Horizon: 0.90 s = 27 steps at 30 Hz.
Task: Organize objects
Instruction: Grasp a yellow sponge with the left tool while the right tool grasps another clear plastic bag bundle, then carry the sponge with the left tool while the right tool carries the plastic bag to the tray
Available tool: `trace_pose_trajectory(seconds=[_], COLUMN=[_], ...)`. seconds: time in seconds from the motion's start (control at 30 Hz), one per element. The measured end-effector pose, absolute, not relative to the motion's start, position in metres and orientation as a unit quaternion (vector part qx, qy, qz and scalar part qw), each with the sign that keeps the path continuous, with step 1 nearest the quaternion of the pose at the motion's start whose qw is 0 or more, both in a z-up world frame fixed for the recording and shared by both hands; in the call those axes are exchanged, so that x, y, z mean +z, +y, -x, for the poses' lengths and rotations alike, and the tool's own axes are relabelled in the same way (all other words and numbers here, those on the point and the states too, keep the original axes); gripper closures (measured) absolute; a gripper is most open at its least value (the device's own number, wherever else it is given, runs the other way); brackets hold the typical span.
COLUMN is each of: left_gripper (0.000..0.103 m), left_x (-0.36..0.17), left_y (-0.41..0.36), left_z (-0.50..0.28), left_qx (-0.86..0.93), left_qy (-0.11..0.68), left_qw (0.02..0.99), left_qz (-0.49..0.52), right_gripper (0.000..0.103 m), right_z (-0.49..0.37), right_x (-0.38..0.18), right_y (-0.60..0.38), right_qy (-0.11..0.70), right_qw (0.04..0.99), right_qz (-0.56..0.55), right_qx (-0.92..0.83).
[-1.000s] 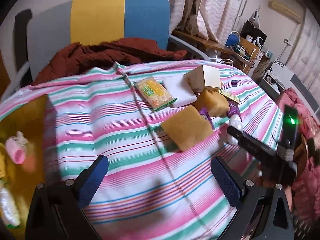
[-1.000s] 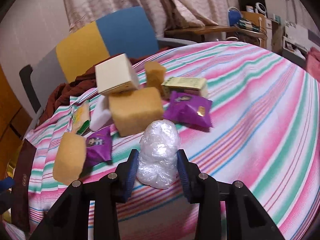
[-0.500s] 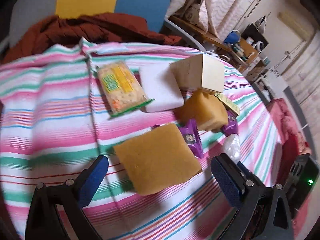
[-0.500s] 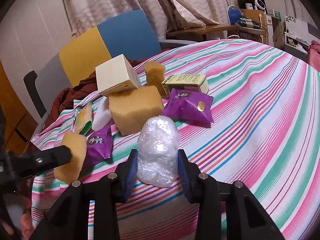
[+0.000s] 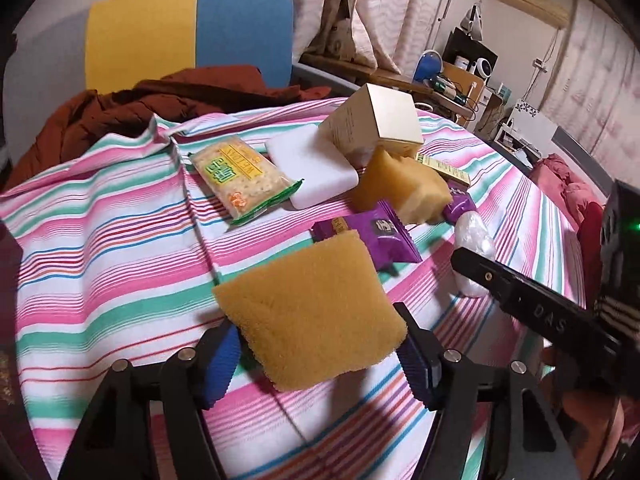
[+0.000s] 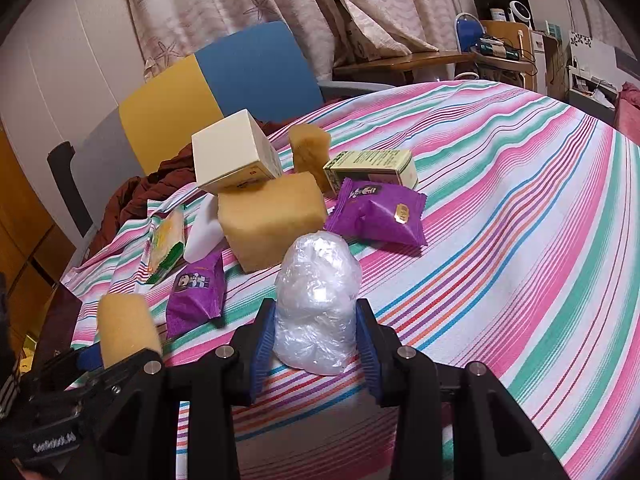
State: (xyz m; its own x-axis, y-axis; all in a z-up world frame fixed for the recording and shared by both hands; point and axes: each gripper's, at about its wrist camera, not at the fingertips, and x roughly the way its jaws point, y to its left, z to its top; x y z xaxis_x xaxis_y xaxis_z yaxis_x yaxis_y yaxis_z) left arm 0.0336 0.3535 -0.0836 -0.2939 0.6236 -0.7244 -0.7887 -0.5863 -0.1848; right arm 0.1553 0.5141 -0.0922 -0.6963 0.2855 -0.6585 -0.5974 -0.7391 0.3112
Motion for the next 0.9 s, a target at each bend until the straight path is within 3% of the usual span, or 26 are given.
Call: trace_pose_trajectory(seconds=[0.27,0.63,0.9], left_gripper=[0.042,0.043,0.044], left_x=[-0.085,-0.083,-0.081], left_y=[0.328,0.301,0.283], left_z=[-0.046,-0.052,-0.062], left_qx=[0.804,0.824,0.825], left_qy=[0.107,0.085,0.074], left_qw=[0.446,0.425,0.428], left_qz=[0.379,0.365,0.362], right_gripper=[0.064,0.065,0.065], right_z=[-0.16,-0.158,-0.161], right_x=[-0.09,-0.07,-0.08], right_y=[0.511,0.455,0.419], right_qy=[0.253,0.143,0.158], right_qw=[0.267,0.256,0.215], right_qz=[0.289,0.287,0.324], right_qx=[0.884,0.912,0.908])
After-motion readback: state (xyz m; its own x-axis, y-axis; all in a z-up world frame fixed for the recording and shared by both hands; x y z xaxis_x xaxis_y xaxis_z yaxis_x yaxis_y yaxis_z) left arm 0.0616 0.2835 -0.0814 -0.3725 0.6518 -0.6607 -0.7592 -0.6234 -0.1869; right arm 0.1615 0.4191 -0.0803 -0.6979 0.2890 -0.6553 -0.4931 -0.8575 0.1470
